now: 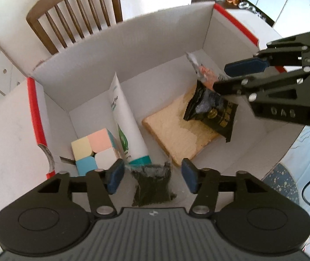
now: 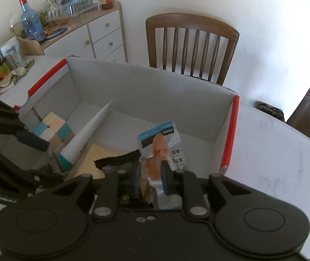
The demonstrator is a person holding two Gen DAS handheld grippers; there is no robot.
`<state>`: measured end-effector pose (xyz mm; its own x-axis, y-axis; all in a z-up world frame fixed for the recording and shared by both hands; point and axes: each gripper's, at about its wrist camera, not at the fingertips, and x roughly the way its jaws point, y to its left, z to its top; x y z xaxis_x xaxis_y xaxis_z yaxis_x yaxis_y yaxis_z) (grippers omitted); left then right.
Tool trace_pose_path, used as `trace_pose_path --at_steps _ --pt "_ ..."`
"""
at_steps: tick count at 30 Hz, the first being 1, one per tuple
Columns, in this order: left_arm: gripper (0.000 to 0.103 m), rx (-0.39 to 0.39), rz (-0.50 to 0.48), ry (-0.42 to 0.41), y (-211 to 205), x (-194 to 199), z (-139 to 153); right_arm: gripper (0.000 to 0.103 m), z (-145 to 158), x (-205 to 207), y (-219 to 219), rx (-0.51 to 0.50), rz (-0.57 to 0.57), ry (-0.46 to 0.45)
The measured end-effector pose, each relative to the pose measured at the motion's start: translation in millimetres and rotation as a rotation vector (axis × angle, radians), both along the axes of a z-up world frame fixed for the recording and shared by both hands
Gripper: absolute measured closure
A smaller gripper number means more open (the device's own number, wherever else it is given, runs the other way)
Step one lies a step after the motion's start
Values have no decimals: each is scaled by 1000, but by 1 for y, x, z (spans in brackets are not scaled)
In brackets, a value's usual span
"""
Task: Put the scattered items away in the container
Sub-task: 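Lower the seaweed bag and snack pouch into the box and open both grippers, then withdraw both grippers from the box back over the remaining items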
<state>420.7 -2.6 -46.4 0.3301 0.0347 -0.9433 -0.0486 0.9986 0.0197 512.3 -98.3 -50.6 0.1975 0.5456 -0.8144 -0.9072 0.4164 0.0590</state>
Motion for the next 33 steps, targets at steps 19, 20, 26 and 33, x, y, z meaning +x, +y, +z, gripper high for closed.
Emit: trace_pose_path --at_steps 19,20,26,33 --pt "26 45 7 -80 -22 -30 38 0 32 -18 -22 46 -9 -22" --pt "25 46 12 -87 -22 -32 40 0 34 -20 -24 48 -10 -23" --pt "16 48 25 -126 -23 -51 53 0 43 -33 -32 56 -24 -34" --pt "16 39 -1 -149 -32 -76 57 0 52 -56 -47 57 -43 -54"
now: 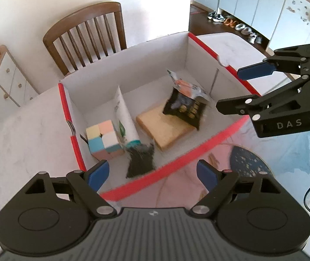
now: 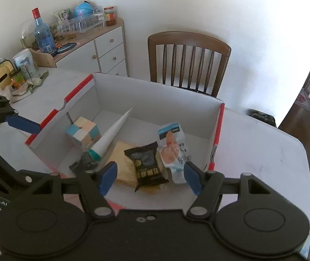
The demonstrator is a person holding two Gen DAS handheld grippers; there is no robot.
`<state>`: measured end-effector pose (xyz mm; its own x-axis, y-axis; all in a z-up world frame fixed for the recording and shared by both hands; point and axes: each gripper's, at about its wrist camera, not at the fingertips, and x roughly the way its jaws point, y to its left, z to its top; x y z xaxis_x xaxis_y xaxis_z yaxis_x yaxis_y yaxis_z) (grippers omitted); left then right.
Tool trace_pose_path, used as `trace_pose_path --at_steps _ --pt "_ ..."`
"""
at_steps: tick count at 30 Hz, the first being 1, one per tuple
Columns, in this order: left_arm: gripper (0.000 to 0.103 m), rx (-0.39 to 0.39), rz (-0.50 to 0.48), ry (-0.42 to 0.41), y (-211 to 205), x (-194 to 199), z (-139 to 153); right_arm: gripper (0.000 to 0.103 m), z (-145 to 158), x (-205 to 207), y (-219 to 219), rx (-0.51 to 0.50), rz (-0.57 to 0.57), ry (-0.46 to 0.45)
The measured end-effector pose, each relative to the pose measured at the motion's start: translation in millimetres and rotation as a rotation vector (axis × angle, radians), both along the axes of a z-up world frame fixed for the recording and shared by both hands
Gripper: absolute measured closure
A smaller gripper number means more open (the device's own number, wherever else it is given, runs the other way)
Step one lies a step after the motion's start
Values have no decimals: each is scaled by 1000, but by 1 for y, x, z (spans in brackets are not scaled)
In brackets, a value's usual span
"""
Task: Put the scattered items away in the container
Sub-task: 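Withdraw both grippers from the box back over the remaining items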
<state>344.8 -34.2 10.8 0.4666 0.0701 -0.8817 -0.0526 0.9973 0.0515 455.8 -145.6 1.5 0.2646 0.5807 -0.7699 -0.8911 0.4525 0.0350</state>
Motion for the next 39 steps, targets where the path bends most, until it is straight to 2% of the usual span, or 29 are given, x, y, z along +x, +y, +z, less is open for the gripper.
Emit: trace_pose_path --at_steps 10,17,32,39 --pt "16 29 -63 -18 -19 -32 3 0 4 -33 -27 -15 -55 -13" --pt "16 28 -64 -24 -28 -51 1 0 0 -58 -42 -32 -82 -20" --pt "16 35 -55 -4 -41 -90 -28 0 -27 -103 -75 -80 -150 -7" --pt "16 21 -61 7 -47 -104 -42 0 -43 -117 -93 -89 -199 32"
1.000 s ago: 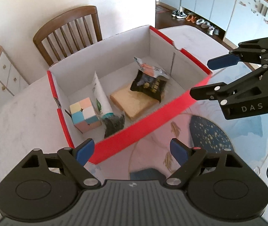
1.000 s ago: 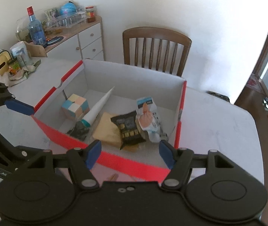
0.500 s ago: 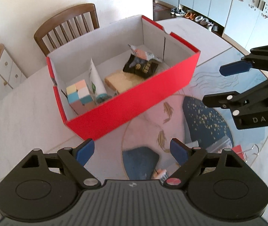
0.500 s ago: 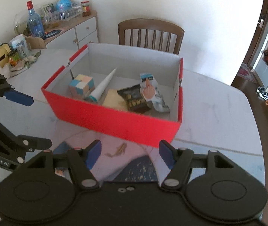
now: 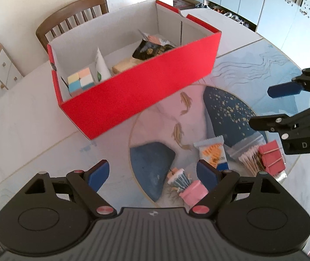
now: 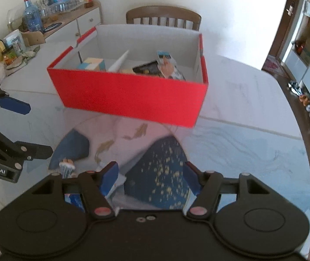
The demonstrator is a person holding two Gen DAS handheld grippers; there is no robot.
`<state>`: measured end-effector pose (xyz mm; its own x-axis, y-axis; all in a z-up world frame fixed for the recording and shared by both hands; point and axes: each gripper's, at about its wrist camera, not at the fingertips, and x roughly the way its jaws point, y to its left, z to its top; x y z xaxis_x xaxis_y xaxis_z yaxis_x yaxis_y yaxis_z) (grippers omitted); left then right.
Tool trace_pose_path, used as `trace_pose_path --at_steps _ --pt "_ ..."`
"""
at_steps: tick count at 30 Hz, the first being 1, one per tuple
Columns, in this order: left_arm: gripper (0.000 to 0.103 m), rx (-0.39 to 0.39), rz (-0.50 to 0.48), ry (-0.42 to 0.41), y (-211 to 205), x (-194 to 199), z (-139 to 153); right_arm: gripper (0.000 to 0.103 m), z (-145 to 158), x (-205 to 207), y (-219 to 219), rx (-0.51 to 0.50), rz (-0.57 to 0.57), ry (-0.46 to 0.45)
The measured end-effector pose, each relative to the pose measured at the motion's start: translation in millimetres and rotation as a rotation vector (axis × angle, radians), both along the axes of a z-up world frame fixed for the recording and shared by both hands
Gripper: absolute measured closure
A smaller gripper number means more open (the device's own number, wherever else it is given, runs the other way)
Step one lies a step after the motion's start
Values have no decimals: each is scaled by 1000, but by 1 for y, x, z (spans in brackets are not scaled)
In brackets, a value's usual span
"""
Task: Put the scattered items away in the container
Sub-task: 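Withdraw both grippers from the box back over the remaining items, then move the left gripper to the pink toy while the right gripper approaches the cotton swab pack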
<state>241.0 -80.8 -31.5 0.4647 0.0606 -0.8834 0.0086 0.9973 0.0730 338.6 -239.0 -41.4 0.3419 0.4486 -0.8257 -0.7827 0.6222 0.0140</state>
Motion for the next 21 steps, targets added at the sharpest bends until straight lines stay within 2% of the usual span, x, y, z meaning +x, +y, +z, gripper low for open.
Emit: trace_pose_path --at_steps 5,21 --pt "16 -16 4 4 -6 -8 -10 0 -5 -11 -11 5 -25 16" --pt "16 8 25 -16 -18 -20 -31 0 -19 -35 -32 8 -71 49"
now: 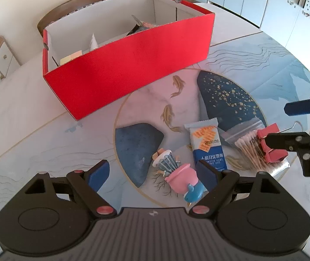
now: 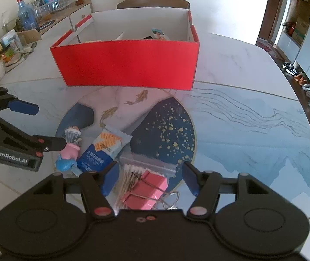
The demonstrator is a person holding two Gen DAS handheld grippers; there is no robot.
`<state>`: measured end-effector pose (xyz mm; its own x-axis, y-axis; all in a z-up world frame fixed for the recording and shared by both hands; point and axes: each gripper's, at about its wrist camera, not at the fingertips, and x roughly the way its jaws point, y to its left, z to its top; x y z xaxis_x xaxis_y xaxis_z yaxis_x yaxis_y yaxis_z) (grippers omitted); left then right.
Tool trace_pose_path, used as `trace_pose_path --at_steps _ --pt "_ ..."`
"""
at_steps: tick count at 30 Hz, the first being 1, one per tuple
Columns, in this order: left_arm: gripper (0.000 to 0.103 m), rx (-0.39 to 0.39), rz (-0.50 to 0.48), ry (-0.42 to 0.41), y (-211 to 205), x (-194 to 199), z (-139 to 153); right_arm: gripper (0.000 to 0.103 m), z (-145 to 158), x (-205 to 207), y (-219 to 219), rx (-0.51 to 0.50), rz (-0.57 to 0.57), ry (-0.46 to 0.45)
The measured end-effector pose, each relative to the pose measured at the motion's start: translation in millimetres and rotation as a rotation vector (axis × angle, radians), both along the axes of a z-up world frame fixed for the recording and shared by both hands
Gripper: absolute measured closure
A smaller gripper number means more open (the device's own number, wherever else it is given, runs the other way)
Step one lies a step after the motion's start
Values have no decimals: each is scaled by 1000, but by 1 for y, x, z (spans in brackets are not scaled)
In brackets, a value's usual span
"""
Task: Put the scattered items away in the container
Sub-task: 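Move the left gripper to the pink toy while the right gripper approaches the cotton swab pack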
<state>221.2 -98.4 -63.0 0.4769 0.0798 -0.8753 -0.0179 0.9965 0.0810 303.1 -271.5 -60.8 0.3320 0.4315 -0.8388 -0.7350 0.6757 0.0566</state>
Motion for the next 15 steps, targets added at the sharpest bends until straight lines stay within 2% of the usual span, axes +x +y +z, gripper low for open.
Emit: trace_pose_path --at_steps 7,15 --pt "16 28 0 5 -6 -2 -13 0 -9 -7 -4 -3 -22 15" --pt "16 22 -6 -13 -1 -9 -17 0 -20 -14 -9 20 -36 29"
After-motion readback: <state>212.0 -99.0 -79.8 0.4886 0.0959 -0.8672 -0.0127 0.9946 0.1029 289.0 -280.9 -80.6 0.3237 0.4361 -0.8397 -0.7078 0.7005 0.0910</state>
